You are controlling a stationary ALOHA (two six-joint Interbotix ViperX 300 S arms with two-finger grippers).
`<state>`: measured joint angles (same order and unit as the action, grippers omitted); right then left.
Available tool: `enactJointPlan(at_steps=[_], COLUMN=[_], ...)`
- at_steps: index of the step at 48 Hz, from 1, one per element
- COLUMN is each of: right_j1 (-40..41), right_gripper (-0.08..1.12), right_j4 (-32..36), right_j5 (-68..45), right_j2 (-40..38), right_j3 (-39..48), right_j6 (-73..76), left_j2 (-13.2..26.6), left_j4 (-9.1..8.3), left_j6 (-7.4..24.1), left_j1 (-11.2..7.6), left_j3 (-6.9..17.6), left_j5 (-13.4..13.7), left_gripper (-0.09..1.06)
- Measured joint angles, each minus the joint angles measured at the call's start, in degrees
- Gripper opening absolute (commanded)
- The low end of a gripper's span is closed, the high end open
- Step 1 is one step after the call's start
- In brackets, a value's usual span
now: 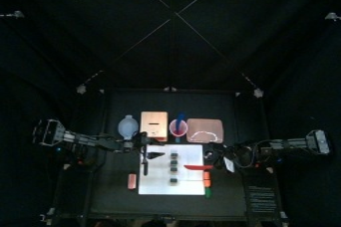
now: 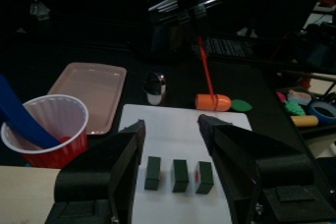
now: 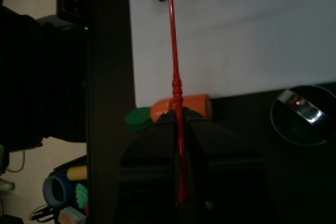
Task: Place sushi on board then cut the sushi with the knife then place the pieces on the plate
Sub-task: Place the 4 sushi pieces on the plate
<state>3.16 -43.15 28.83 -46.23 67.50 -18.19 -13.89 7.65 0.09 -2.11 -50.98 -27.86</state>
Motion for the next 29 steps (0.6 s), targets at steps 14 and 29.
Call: enactJointPlan(at_steps=[14, 29], right_j1=[5.8, 6.4], right_gripper=[0.47, 0.67], right_j4=[2.5, 3.8], right_j5=[2.2, 3.6], right_j2=[0.1, -0.2], right_j3=[2.4, 2.4], right_j6=[0.0, 0.0], left_j2=[1.5, 1.6], left_j4=[1.32, 1.58], left_j6=[0.0, 0.0], left_j1=[-0.09, 0.0], left_j3=[0.0, 0.0], left_j5=[0.0, 0.0], left_gripper=[0.84, 0.84])
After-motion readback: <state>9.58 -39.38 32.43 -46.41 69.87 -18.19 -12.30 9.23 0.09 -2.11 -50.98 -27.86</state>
